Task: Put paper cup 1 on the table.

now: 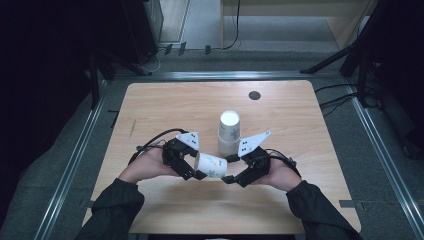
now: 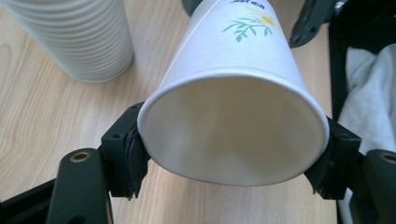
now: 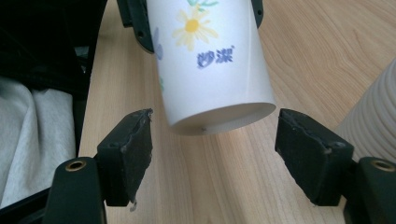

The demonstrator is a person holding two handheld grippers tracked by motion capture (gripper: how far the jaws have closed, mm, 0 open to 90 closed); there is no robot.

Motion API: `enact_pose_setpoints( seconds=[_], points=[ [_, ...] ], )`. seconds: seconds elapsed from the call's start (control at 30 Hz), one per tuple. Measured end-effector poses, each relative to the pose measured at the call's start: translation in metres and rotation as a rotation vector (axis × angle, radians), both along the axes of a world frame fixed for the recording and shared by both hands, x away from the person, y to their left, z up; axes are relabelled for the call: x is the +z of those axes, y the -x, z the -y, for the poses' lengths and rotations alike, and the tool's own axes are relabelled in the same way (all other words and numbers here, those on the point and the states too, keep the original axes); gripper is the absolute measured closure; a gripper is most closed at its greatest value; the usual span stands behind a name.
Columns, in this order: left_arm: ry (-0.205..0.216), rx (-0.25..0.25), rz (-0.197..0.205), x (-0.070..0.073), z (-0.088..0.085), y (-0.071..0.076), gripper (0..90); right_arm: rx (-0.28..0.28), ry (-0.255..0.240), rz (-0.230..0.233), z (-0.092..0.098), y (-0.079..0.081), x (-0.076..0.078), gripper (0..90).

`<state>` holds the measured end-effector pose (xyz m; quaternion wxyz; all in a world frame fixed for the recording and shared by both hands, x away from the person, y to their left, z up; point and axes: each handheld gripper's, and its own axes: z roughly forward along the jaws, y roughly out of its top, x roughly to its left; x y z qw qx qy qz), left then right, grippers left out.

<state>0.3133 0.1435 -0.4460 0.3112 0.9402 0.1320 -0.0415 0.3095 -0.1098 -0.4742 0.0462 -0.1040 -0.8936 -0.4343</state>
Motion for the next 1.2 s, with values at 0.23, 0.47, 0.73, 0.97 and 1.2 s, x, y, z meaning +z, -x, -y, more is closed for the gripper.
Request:
enact_pose_setpoints(
  seconds=[0.23, 0.47, 0.73, 0.97, 1.2],
  points=[
    [-0.029, -0.004, -0.026, -0.002, 0.009, 0.000, 27.1, 0.017, 0.022, 0.006, -0.007, 0.001, -0.005, 28.0],
    [-0.086, -0.039, -0.025, -0.009, 0.023, 0.004, 27.0, 0.047, 0.052, -0.003, -0.019, 0.004, -0.013, 30.5],
    [-0.089, -0.059, -0.036, -0.012, 0.028, 0.006, 27.0, 0.075, 0.064, 0.010, -0.023, 0.006, -0.015, 34.4],
    [-0.069, -0.069, -0.021, -0.013, 0.026, 0.007, 17.3, 0.081, 0.052, 0.021, -0.020, 0.006, -0.011, 34.2],
    [-0.003, -0.036, -0.028, -0.012, 0.017, 0.003, 15.2, 0.061, 0.031, 0.024, -0.014, 0.004, -0.008, 34.1]
  ],
)
